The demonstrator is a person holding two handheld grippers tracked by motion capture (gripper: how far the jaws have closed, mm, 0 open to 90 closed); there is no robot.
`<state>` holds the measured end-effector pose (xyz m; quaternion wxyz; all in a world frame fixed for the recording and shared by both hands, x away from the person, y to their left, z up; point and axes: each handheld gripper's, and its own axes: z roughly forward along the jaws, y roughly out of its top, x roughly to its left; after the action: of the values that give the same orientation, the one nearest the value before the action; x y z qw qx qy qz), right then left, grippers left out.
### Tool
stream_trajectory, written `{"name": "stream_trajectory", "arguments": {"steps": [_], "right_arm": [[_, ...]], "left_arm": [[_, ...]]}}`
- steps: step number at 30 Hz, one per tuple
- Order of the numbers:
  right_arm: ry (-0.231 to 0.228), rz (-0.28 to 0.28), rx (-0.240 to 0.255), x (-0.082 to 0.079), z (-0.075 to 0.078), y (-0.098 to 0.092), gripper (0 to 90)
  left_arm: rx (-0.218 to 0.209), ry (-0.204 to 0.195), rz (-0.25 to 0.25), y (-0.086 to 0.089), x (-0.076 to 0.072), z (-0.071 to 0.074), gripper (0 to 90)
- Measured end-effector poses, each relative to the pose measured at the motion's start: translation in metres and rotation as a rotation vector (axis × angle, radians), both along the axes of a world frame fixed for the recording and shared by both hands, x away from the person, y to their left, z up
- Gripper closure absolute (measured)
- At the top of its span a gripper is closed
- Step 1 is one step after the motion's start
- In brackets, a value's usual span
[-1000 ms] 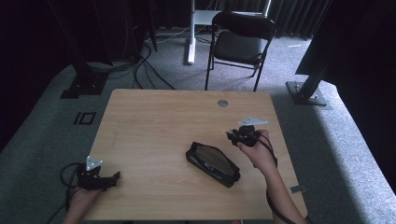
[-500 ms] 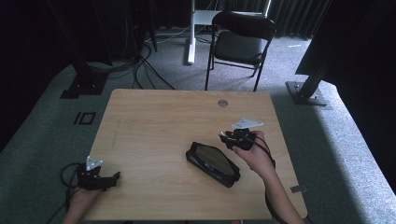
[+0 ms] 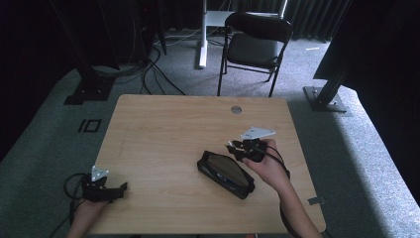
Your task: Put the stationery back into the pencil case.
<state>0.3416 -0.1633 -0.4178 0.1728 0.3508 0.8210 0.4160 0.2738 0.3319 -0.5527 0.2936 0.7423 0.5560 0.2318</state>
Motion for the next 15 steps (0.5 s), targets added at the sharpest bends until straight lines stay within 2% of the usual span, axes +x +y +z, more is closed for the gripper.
{"name": "stream_trajectory", "arguments": {"steps": [2, 8, 12, 15], "right_arm": [[0.0, 0.015, 0.009, -0.001, 0.0, 0.001, 68.3], [0.012, 0.061, -0.005, -0.003, 0.0, 0.007, 68.2], [0.024, 0.115, -0.028, -0.005, -0.003, 0.012, 68.3], [0.03, 0.125, -0.051, -0.006, -0.005, 0.015, 68.3]], "left_arm": [[0.0, 0.0, 0.0, 0.0, 0.0, 0.0, 0.4], [0.0, 0.0, 0.0, 0.0, 0.0, 0.0, 0.3], [0.0, 0.0, 0.0, 0.0, 0.0, 0.0, 0.4], [0.0, 0.0, 0.0, 0.0, 0.0, 0.0, 0.4]]}}
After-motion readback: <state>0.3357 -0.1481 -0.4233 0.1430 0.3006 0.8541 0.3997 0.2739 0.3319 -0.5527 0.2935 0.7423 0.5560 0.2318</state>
